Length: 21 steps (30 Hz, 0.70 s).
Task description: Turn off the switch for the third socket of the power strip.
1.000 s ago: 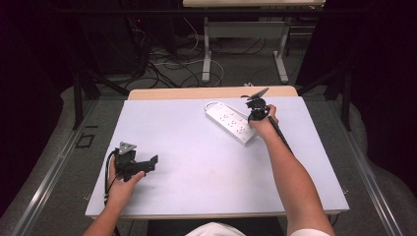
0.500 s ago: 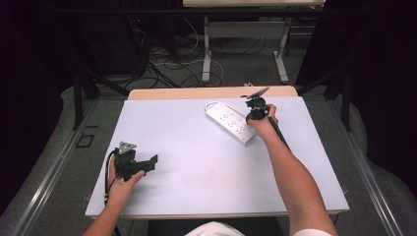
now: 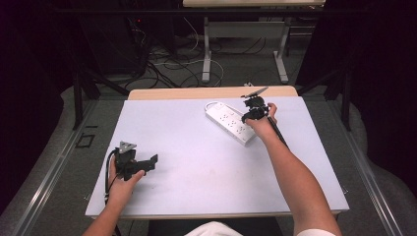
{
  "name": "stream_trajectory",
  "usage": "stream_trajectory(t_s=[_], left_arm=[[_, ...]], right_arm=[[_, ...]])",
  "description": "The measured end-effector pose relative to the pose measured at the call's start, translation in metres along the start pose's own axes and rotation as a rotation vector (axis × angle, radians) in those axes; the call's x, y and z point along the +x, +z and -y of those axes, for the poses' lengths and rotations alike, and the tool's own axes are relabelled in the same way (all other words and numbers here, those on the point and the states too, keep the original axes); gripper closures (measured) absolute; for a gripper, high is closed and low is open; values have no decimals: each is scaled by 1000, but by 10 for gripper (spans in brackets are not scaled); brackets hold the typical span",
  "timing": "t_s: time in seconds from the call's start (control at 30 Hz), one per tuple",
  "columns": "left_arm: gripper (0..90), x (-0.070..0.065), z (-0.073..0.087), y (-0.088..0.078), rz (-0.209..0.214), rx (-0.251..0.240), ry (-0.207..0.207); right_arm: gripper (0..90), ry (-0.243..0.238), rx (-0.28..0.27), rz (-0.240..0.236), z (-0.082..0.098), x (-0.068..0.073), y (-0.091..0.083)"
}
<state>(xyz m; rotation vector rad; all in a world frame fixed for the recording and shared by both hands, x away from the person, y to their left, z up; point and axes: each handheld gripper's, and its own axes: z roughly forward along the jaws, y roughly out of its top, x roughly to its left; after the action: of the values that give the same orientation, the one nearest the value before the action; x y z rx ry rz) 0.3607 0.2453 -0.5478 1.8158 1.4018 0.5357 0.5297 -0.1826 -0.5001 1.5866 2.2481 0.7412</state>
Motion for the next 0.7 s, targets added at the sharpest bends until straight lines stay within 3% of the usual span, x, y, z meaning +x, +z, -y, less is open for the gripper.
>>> stream_trajectory(t_s=[0.17,0.5,0.7], left_arm=[[15,-1,0,0,1,2,1],[15,0,1,-1,2,4,-5],[15,0,1,-1,2,7,0]], right_arm=[[619,-48,-25,7,0,5,-2],[521,-32,-79,-21,-2,7,-9],[427,-60,-117,-19,-1,7,-13]])
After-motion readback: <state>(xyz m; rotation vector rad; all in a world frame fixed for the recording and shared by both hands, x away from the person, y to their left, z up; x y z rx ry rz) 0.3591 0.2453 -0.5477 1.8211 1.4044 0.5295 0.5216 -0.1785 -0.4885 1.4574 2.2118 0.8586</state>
